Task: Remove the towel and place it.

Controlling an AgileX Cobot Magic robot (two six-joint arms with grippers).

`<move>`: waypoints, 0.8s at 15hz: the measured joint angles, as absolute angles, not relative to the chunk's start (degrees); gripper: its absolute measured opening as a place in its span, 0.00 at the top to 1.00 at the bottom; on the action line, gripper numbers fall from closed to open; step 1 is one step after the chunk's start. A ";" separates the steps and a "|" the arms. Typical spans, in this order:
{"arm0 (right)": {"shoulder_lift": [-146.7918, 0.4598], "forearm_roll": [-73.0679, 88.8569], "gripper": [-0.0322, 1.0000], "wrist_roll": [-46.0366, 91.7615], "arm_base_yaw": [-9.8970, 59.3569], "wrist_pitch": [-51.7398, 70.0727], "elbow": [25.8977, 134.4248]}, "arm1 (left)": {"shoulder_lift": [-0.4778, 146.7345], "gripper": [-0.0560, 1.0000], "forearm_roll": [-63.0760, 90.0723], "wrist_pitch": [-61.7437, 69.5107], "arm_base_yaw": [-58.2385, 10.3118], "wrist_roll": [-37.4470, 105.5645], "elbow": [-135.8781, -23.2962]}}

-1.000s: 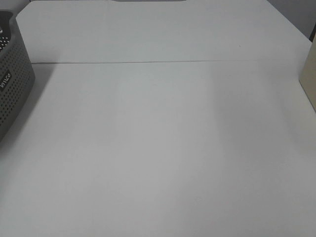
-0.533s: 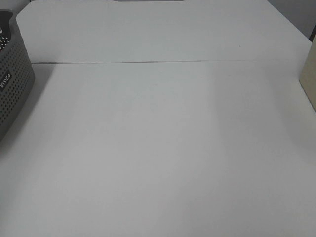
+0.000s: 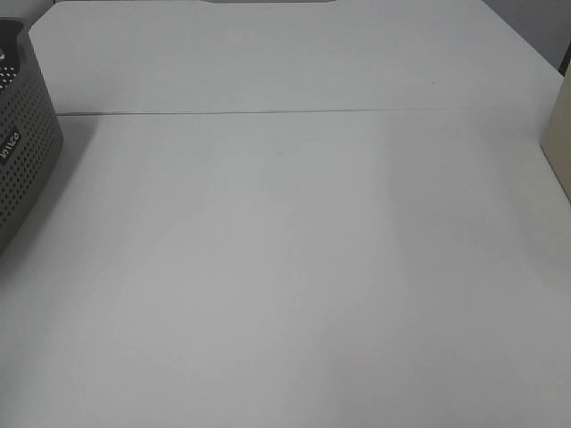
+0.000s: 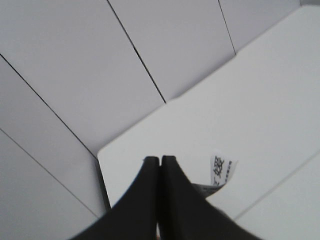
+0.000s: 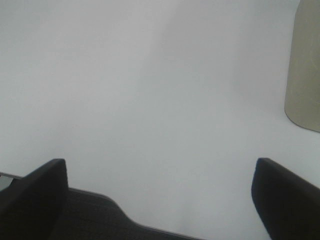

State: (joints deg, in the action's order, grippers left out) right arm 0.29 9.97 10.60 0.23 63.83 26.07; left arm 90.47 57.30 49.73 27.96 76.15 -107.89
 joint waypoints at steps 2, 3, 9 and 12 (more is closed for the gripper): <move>0.29 9.97 0.05 10.60 0.23 63.83 26.07 | 90.24 0.95 65.43 45.03 26.87 76.32 -110.47; 0.29 9.97 0.05 10.60 0.23 63.83 26.07 | 90.24 0.95 66.81 43.54 25.50 76.55 -111.78; 0.29 10.54 0.05 10.60 0.23 63.83 26.07 | 90.24 0.95 66.35 39.94 10.54 80.04 -113.79; 0.29 13.46 0.05 10.60 0.23 63.71 26.07 | 90.24 0.95 65.72 44.06 7.16 80.50 -113.79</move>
